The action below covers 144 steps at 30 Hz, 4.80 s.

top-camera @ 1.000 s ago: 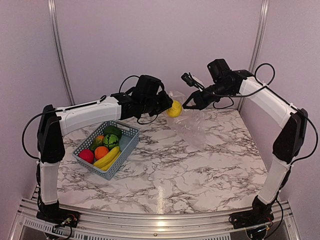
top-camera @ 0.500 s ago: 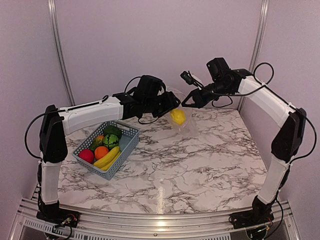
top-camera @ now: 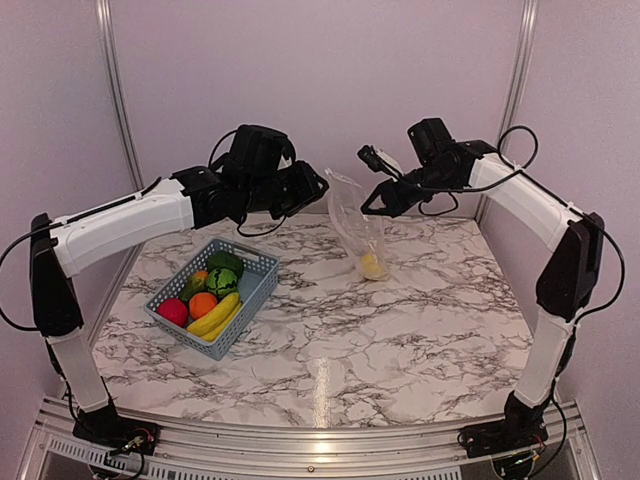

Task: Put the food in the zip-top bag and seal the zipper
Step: Adjust the zipper food storage bag at the center of the board, then pick up the fake fruit from the bin.

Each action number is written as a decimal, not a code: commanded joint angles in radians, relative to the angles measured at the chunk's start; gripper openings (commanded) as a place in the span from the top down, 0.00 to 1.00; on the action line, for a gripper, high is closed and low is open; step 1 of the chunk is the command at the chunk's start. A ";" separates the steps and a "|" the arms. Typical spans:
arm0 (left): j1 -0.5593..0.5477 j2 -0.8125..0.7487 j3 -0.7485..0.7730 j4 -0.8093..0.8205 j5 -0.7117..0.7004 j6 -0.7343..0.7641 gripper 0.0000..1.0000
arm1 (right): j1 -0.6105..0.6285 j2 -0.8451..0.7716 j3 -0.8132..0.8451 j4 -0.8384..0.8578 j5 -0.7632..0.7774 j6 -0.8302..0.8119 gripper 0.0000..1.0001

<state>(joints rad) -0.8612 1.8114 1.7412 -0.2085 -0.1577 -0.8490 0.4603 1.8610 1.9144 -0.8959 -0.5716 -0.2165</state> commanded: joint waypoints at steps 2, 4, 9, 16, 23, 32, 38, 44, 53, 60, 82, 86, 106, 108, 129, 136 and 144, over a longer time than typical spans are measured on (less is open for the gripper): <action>0.001 0.079 0.058 -0.166 -0.018 -0.009 0.62 | 0.016 0.031 0.060 0.029 0.022 0.008 1.00; 0.002 0.125 0.104 -0.197 -0.006 -0.012 0.66 | 0.018 0.036 0.068 0.029 0.022 0.009 1.00; 0.003 0.207 0.190 -0.223 0.054 -0.013 0.66 | 0.021 0.037 0.068 0.031 0.029 0.007 1.00; 0.016 0.282 0.238 -0.204 0.099 -0.024 0.66 | 0.033 0.028 0.045 0.031 0.054 -0.008 1.00; 0.026 0.371 0.434 -0.321 0.071 -0.069 0.95 | 0.040 0.013 0.027 0.044 0.211 -0.029 1.00; 0.027 0.271 0.404 -0.491 0.047 -0.156 1.00 | 0.022 -0.023 0.075 0.177 0.836 -0.087 1.00; 0.044 0.334 0.499 -0.443 0.118 -0.107 1.00 | 0.024 -0.021 0.131 0.206 0.871 -0.102 1.00; 0.067 0.359 0.455 -0.088 0.279 -0.086 0.78 | 0.007 -0.005 0.245 0.241 0.929 -0.160 1.00; 0.105 0.242 0.289 -0.050 0.327 0.038 0.43 | -0.009 -0.043 0.109 0.222 0.827 -0.191 1.00; 0.121 -0.058 -0.097 -0.330 0.064 0.178 0.42 | 0.032 -0.046 -0.012 0.101 0.499 -0.212 1.00; 0.242 -0.112 -0.347 -0.620 -0.169 0.261 0.14 | 0.063 0.001 0.003 -0.022 0.317 -0.214 1.00; 0.259 -0.054 -0.312 -0.628 -0.192 0.304 0.12 | 0.063 -0.013 -0.009 -0.023 0.317 -0.215 1.00; 0.347 0.198 -0.167 -0.572 -0.107 0.389 0.12 | 0.064 -0.028 -0.031 -0.025 0.328 -0.213 1.00; 0.349 0.211 -0.157 -0.572 -0.095 0.388 0.13 | 0.064 -0.029 -0.033 -0.024 0.331 -0.215 1.00; 0.350 0.084 -0.143 -0.586 -0.034 0.356 0.37 | 0.064 -0.030 -0.050 -0.011 0.349 -0.216 1.00; 0.346 -0.008 -0.101 -0.573 0.052 0.305 0.42 | 0.064 -0.027 -0.047 -0.010 0.346 -0.214 1.00; 0.321 -0.112 -0.051 -0.417 0.200 0.195 0.47 | 0.064 -0.018 -0.036 -0.009 0.342 -0.204 1.00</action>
<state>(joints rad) -0.5289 1.7618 1.6482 -0.7219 -0.0616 -0.5777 0.5144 1.8622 1.8645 -0.9005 -0.2337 -0.4377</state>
